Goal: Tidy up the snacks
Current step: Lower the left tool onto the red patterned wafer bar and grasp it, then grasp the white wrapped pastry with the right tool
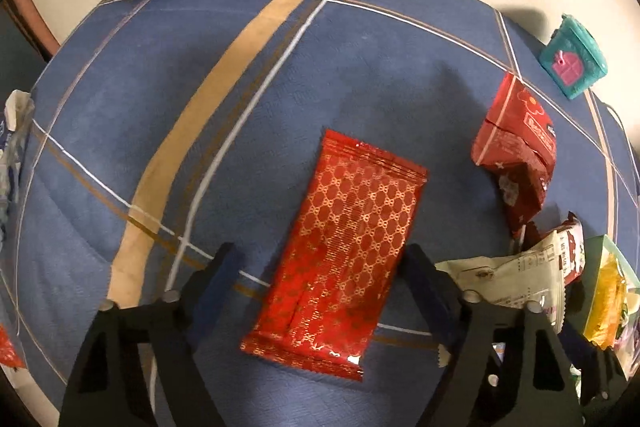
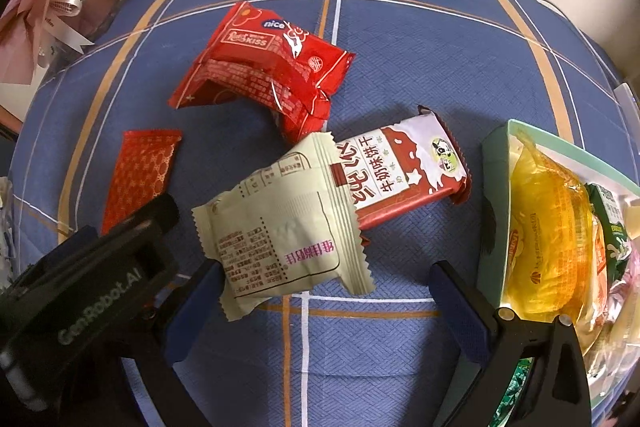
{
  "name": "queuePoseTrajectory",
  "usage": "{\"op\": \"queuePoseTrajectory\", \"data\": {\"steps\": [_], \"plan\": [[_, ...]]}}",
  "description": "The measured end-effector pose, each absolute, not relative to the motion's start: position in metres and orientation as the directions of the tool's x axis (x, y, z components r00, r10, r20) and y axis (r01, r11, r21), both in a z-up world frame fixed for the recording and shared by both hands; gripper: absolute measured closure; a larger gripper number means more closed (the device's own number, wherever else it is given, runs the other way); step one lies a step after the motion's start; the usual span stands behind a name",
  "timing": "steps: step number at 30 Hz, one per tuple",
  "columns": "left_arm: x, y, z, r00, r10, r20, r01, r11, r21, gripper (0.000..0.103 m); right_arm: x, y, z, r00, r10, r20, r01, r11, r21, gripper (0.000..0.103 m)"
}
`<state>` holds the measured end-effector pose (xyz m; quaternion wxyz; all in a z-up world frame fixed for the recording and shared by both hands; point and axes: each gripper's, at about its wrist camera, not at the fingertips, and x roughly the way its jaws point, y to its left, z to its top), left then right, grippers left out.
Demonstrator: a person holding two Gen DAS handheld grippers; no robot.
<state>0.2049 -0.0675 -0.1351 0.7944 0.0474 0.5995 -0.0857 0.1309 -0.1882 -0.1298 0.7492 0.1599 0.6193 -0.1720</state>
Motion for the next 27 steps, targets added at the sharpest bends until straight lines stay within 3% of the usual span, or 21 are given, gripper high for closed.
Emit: {"op": "queuePoseTrajectory", "data": {"steps": [5, 19, 27], "plan": [[0.206, -0.052, -0.130, 0.269, -0.077, -0.960, 0.149, 0.988, -0.037, 0.049, 0.133, -0.183, -0.125, 0.174, -0.066, -0.983, 0.447, 0.894, 0.019, 0.000], [0.214, -0.003, -0.126, 0.234, -0.078, -0.969, 0.034, 0.997, -0.072, 0.051, 0.146, -0.155, -0.082, 0.272, -0.162, -0.949, 0.369, 0.928, -0.052, 0.000], [0.212, 0.010, -0.124, 0.234, -0.081, -0.969, -0.004, 0.996, -0.085, 0.051, 0.155, -0.132, -0.096, 0.269, -0.154, -0.951, 0.309, 0.949, -0.066, 0.000]]}}
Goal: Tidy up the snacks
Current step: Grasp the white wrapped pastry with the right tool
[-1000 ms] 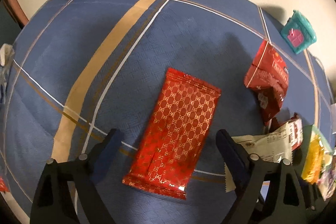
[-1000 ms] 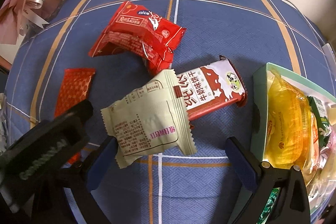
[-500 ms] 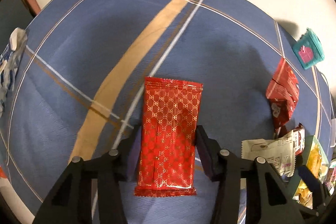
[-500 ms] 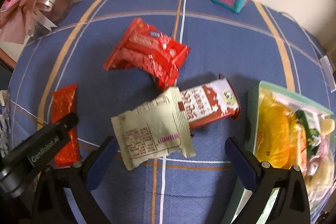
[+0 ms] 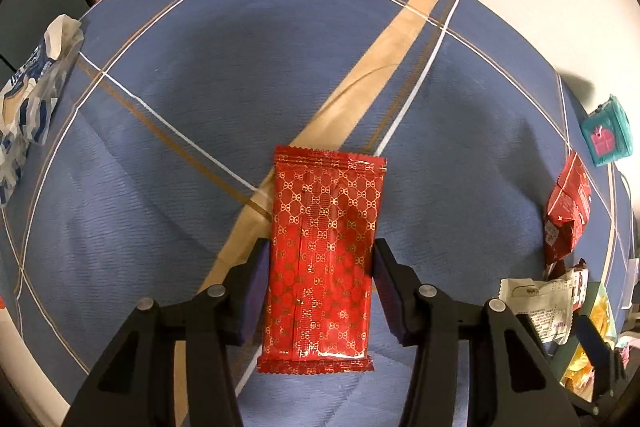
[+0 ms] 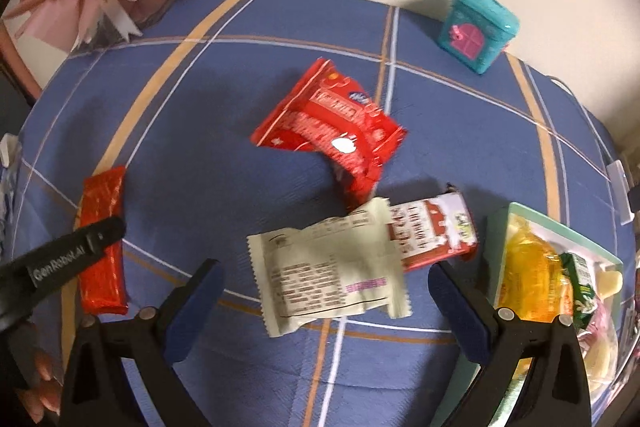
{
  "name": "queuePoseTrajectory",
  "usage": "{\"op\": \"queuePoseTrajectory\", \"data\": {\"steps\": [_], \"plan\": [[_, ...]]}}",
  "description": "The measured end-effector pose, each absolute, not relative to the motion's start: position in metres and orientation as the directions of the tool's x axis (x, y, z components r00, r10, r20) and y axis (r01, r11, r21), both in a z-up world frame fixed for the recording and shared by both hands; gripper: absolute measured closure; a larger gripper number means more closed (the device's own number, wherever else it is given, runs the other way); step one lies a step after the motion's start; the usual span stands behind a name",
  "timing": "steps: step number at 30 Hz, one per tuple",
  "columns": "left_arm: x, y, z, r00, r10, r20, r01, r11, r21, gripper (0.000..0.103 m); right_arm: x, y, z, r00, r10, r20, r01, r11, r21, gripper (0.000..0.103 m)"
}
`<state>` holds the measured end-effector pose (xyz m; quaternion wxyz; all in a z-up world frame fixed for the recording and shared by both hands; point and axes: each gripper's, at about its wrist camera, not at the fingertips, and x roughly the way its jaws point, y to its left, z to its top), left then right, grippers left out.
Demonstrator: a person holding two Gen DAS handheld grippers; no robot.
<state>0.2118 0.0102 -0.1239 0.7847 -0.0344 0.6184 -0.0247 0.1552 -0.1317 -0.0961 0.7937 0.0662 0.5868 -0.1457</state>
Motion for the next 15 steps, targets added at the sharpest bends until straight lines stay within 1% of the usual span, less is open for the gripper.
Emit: {"op": "queuePoseTrajectory", "data": {"steps": [9, 15], "plan": [[0.216, 0.012, -0.126, 0.231, -0.094, -0.968, 0.000, 0.995, -0.097, 0.051, 0.157, -0.118, -0.111, 0.244, -0.126, -0.962, 0.261, 0.964, -0.059, 0.000], [0.217, 0.016, -0.127, 0.232, -0.095, -0.968, 0.003, 0.995, -0.097, 0.051, 0.157, -0.109, -0.113, 0.249, -0.063, -0.966, 0.236, 0.972, -0.002, 0.000]]}}
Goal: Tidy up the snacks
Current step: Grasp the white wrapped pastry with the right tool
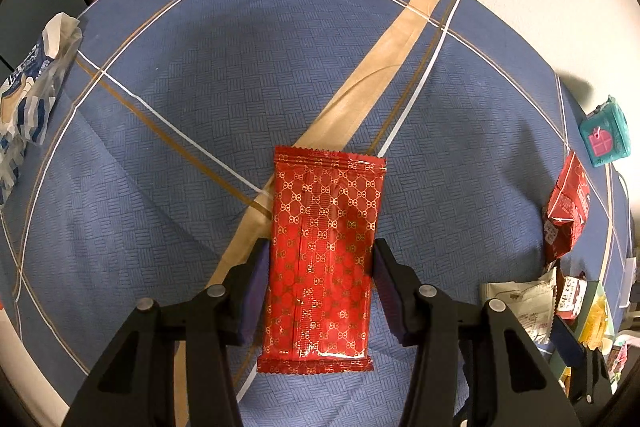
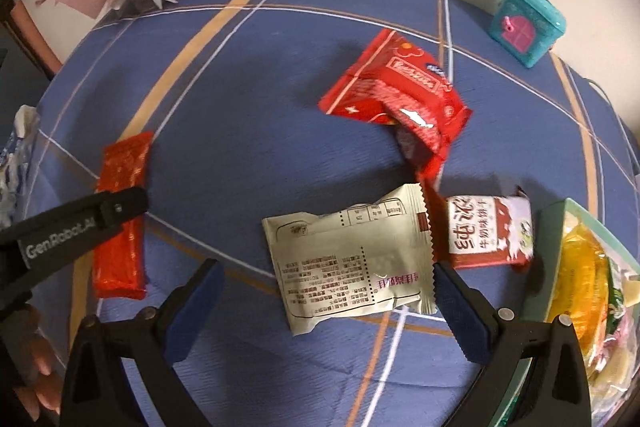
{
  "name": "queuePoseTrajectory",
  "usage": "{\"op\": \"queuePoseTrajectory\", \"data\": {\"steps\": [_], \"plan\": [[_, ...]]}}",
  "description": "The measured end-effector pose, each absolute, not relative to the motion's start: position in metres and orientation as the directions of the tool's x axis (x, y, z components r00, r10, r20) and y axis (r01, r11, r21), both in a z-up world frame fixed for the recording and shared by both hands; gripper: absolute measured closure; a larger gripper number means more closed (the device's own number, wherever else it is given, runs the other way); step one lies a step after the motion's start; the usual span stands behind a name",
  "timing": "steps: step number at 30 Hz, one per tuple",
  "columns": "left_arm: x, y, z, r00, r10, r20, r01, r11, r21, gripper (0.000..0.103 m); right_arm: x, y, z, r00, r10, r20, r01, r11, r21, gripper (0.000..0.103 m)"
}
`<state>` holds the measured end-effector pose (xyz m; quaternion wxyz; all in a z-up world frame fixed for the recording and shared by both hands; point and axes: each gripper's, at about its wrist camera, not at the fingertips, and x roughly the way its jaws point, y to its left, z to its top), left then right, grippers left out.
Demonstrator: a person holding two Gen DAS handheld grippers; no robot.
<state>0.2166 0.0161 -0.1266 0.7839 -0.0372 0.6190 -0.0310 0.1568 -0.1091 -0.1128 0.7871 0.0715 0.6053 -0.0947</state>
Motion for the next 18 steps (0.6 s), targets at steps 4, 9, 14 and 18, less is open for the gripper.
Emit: {"op": "queuePoseTrajectory", "data": {"steps": [4, 9, 14, 18], "plan": [[0.217, 0.015, -0.130, 0.233, -0.090, -0.968, 0.005, 0.996, -0.092, 0.051, 0.156, -0.108, -0.117, 0.243, -0.101, -0.965, 0.233, 0.972, -0.043, 0.007], [0.216, 0.011, -0.131, 0.239, -0.078, -0.968, 0.012, 0.997, -0.078, 0.051, 0.154, -0.107, -0.121, 0.233, -0.132, -0.963, 0.228, 0.971, -0.078, 0.017], [0.215, 0.010, -0.131, 0.243, -0.076, -0.967, 0.009, 0.997, -0.076, 0.051, 0.153, -0.112, -0.121, 0.240, -0.121, -0.963, 0.234, 0.970, -0.064, 0.023], [0.214, 0.011, -0.128, 0.249, -0.094, -0.964, 0.007, 0.995, -0.095, 0.055, 0.152, -0.114, -0.117, 0.242, -0.121, -0.963, 0.242, 0.968, -0.061, 0.030]]}}
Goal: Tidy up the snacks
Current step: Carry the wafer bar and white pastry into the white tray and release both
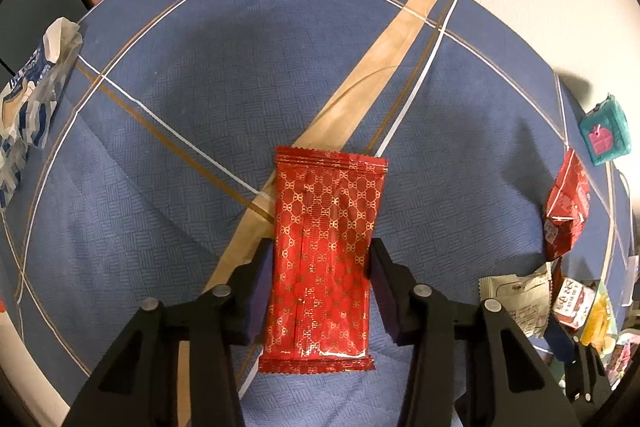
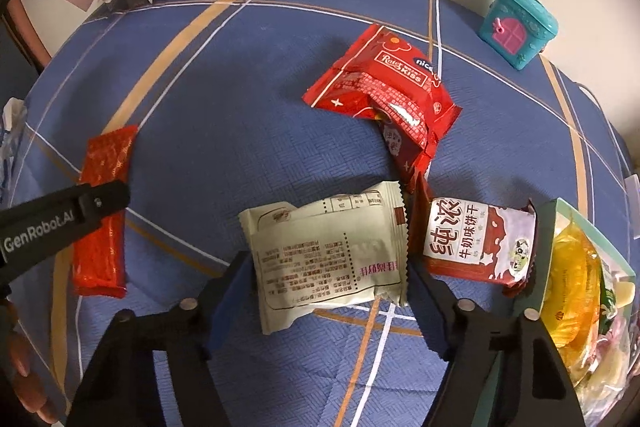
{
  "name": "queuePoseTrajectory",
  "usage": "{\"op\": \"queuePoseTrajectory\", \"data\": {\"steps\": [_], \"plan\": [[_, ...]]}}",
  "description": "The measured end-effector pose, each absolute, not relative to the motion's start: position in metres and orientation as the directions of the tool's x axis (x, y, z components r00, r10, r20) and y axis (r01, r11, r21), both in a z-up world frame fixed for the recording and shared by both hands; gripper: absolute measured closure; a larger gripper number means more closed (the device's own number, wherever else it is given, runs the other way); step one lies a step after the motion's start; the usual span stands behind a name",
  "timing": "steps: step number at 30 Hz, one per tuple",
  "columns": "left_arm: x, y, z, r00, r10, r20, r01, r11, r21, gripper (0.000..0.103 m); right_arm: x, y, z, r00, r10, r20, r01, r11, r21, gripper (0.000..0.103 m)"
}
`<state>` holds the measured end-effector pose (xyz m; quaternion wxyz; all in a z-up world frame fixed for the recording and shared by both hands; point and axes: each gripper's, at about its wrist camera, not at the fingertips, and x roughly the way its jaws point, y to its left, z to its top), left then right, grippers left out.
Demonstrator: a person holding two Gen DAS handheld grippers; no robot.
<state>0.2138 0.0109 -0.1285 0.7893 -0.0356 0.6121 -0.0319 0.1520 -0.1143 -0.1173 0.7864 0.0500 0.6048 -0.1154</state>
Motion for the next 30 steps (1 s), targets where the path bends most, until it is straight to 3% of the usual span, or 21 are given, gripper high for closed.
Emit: {"op": "queuePoseTrajectory", "data": {"steps": [2, 14, 30], "plan": [[0.213, 0.011, -0.125, 0.255, -0.104, -0.961, 0.010, 0.994, -0.104, 0.055, 0.152, -0.118, -0.114, 0.241, -0.126, -0.962, 0.252, 0.966, -0.064, 0.040], [0.199, 0.015, -0.087, 0.336, -0.117, -0.935, 0.025, 0.993, -0.115, 0.055, 0.145, -0.143, -0.073, 0.294, -0.052, -0.954, 0.293, 0.955, 0.038, 0.040], [0.169, -0.012, -0.044, 0.379, -0.116, -0.918, 0.084, 0.992, -0.090, 0.055, 0.112, -0.160, -0.031, 0.322, -0.044, -0.946, 0.338, 0.939, 0.071, 0.040]]}}
